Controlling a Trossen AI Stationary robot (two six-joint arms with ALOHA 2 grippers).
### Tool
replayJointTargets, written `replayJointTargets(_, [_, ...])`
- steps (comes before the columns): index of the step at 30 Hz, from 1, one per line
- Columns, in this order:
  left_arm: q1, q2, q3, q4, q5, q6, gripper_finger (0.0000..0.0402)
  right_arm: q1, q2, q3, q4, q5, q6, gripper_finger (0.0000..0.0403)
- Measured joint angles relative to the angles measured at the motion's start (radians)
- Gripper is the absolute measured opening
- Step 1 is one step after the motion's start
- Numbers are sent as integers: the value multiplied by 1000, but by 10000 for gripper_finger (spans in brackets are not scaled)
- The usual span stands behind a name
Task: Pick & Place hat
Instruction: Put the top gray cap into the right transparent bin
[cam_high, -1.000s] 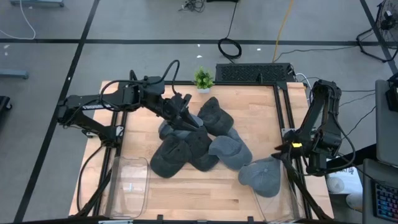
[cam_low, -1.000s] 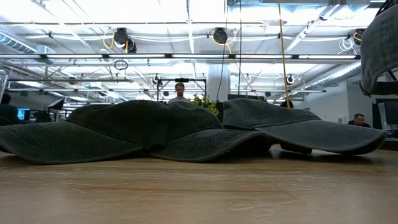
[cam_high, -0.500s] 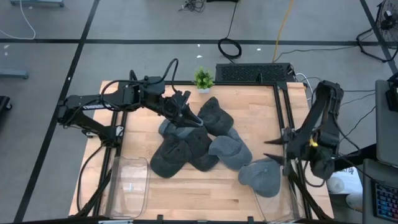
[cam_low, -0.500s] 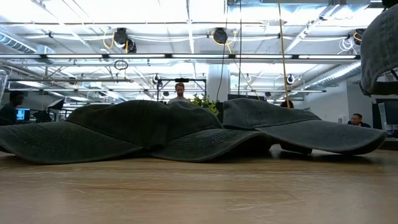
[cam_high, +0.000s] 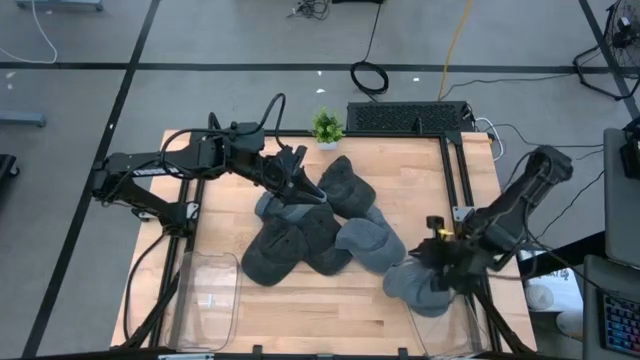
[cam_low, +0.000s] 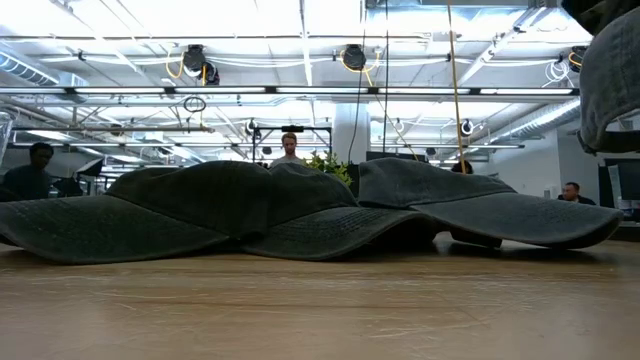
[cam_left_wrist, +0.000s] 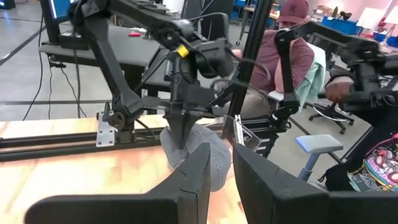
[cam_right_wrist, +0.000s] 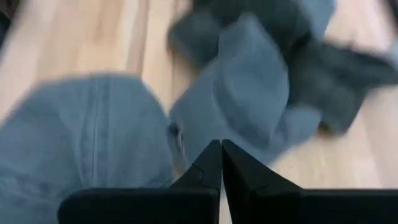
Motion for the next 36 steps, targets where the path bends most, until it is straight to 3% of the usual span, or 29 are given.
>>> replayJointTargets(5, [0,0,0,0,0,0,76,-58,176,181,-159,-286,8,0])
replayJointTargets(9, [0,0,0,0,0,0,76,-67,252,227,-235,-493,76,0])
replayJointTargets(14, [0,0,0,0,0,0,76,-46,256,186,-177,-644,128,0])
replayJointTargets(20, [0,0,0,0,0,0,76,-46,217,133,54,-842,166,0])
replayJointTargets(29, [0,0,0,0,0,0,76,-47,207,-52,100,-963,323,0])
replayJointTargets(36, [0,0,0,0,0,0,76,-28,168,-11,38,-799,326,0])
